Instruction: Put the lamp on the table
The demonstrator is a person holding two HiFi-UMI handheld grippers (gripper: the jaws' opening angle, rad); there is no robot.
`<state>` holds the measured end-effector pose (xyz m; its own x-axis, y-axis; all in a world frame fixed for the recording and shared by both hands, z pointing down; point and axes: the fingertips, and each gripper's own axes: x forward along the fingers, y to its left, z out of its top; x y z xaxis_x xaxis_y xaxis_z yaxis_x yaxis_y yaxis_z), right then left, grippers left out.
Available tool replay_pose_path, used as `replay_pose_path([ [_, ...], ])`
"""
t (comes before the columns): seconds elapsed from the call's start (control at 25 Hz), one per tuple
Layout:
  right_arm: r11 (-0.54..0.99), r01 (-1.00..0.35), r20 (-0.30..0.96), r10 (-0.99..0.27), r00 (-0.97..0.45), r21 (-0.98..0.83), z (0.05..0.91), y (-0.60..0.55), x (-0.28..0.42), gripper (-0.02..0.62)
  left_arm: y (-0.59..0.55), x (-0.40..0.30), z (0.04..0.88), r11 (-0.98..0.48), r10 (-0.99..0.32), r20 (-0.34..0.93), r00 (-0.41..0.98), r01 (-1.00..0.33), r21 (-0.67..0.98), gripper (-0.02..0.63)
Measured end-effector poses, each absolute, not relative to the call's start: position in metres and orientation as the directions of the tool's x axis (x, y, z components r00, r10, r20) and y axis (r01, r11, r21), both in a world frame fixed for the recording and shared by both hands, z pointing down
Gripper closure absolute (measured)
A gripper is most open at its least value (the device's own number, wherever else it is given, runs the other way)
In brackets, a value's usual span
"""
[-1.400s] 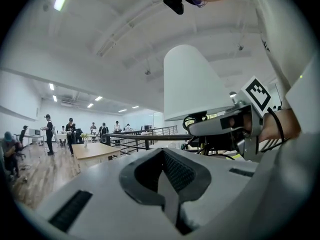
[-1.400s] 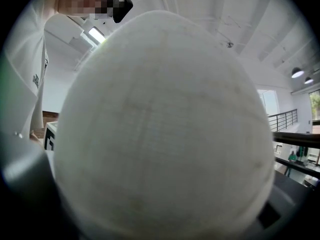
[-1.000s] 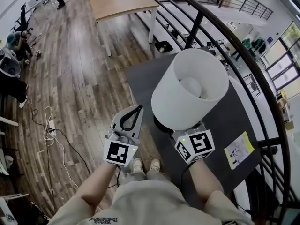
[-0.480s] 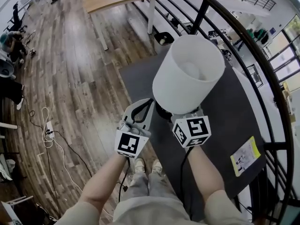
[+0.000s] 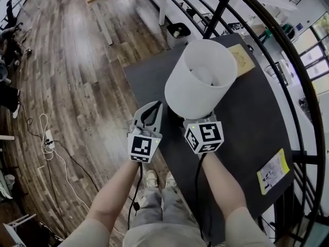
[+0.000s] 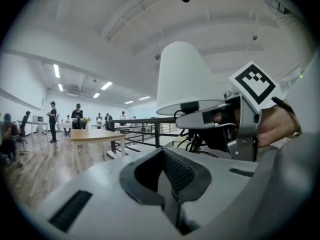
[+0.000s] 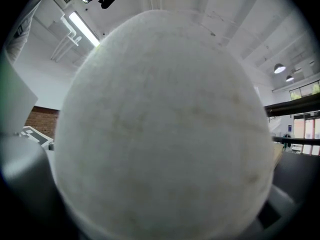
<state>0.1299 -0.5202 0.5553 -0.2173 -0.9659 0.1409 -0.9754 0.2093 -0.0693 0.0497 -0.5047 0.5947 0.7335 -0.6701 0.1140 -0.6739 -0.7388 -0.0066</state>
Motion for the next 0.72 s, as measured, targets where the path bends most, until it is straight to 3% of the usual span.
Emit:
replay_pose_path([
  [0.44,0.256,-0.966,0.134,-0.956,-0.260,-0.048,0.583,-0.525,0.124,0.462,-0.508,0.052,0.640,-0.717,-0.682,0.179,0.709,-0.697,0.026,0.601],
  [0.72,0.253,-0.967,0.116,-0.960,-0.256,-0.033,0.588,-0.514,0.129,0.455,-0.499,0.043,0.620,-0.709,-0.693,0.135,0.708,-0.704,0.055,0.601],
])
